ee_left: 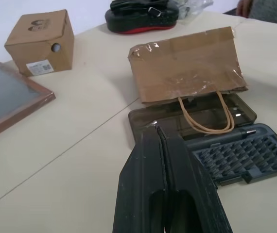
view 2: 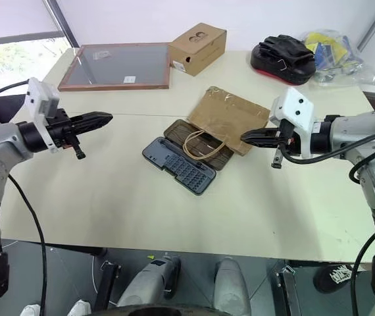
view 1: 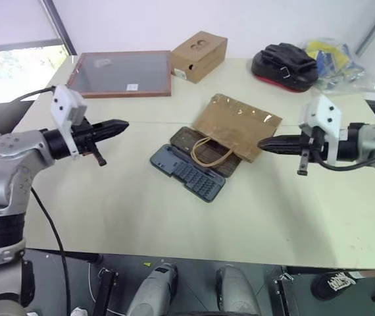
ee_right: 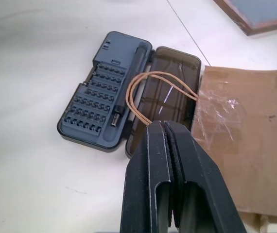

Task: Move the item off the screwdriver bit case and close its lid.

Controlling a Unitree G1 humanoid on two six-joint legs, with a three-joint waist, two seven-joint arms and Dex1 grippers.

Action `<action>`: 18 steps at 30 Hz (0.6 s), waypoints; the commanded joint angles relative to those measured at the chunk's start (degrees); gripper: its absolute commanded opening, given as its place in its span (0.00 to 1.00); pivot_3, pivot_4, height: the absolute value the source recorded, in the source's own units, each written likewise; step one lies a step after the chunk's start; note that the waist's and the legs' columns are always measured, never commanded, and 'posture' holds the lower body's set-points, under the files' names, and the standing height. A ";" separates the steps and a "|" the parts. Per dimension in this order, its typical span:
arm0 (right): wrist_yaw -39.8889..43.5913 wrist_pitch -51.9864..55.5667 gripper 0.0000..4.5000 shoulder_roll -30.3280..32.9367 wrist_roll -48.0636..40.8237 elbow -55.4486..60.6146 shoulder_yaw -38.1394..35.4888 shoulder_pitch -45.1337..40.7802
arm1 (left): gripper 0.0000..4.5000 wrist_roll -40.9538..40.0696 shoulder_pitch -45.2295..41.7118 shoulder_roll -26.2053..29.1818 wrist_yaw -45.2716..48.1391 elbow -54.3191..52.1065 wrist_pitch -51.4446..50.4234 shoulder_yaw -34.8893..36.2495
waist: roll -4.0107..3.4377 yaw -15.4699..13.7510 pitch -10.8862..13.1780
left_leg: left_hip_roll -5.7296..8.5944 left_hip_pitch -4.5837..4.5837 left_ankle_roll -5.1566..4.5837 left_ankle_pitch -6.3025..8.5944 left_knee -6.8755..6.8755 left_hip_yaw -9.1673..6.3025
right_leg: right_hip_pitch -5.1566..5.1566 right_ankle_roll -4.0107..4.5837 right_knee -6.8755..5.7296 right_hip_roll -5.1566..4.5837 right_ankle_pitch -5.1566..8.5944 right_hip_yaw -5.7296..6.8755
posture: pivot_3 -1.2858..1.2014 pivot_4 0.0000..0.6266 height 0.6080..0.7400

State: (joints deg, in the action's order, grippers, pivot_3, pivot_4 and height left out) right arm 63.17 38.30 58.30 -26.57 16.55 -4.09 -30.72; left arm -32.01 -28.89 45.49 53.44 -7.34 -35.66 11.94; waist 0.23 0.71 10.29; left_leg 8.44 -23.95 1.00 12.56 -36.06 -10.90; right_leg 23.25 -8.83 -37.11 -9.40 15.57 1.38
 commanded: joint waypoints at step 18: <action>-3.08 -0.91 0.01 -0.92 -0.12 1.53 -1.67 0.72 | 0.00 0.38 -1.19 -1.14 -1.99 -0.41 1.97 -0.02 | 0.00 0.00 0.00 | 0.00 0.00 0.00 0.00 0.01 0.01 | 0.02 0.01 -0.01 -0.01 0.00 -0.01 | 0.52 0.24 1.00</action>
State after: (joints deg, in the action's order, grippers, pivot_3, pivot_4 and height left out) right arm 60.54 37.86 57.38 -26.13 16.61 -4.05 -29.65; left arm -31.70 -29.00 44.28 51.68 -7.20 -34.57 11.47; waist 0.24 0.71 10.29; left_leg 8.44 -23.96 1.01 12.56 -36.05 -10.89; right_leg 23.27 -8.82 -37.12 -9.41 15.57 1.38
